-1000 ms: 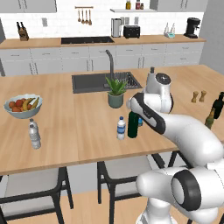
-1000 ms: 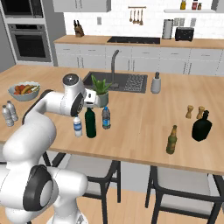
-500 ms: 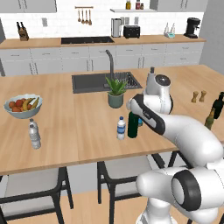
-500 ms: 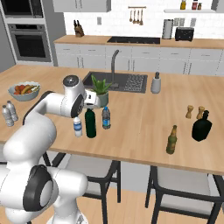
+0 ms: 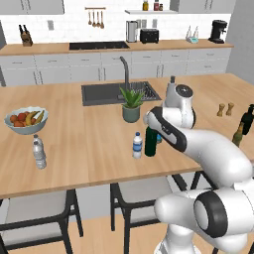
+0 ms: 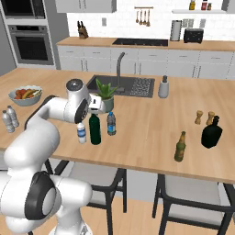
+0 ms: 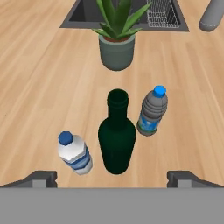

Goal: Move the plastic bottles in the middle to the plastics group, and the glass bottles in the middle to the glass group.

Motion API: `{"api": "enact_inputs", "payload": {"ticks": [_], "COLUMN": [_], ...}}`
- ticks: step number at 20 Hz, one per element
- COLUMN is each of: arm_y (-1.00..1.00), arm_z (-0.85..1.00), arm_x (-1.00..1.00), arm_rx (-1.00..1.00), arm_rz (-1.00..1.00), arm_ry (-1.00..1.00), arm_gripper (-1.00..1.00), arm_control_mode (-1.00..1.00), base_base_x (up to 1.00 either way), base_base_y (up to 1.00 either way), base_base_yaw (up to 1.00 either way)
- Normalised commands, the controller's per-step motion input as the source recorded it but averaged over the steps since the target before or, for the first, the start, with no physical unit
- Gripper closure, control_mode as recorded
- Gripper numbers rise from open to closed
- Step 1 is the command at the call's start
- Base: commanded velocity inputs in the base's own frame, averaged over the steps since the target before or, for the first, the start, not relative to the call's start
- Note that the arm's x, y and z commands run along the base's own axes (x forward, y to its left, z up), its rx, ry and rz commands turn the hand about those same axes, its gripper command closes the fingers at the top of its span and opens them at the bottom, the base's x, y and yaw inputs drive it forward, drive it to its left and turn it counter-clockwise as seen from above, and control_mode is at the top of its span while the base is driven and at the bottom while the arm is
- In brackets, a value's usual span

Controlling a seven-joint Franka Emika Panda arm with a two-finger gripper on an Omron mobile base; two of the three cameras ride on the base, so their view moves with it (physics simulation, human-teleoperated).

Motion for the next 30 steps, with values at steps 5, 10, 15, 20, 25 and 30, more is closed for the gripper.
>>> {"api": "enact_inputs", "payload": {"ticks": [5, 10, 15, 20, 25, 30], "arm_y": [0.0, -0.01, -0.1, 0.0, 0.0, 0.03], "arm_z": [0.0, 0.0, -0.02, -0.14, -0.12, -0.11], "arm_x": [0.21, 0.34, 0.34, 0.28, 0.13, 0.01], "arm_rx": [0.0, 0.0, 0.01, 0.0, 0.0, 0.0], "arm_rz": [0.0, 0.0, 0.0, 0.0, 0.0, 0.0], "arm_ry": [0.0, 0.0, 0.0, 0.0, 0.0, 0.0], "arm_gripper": [-1.0, -1.0, -1.0, -1.0, -1.0, -1.0], "arm_control_mode": [-1.0, -1.0, -1.0, -1.0, -1.0, -1.0], "base_base_x": [0.0, 0.0, 0.0, 0.0, 0.0, 0.0], "base_base_y": [0.0, 0.0, 0.0, 0.0, 0.0, 0.0], "base_base_yaw": [0.0, 0.0, 0.0, 0.0, 0.0, 0.0]}}
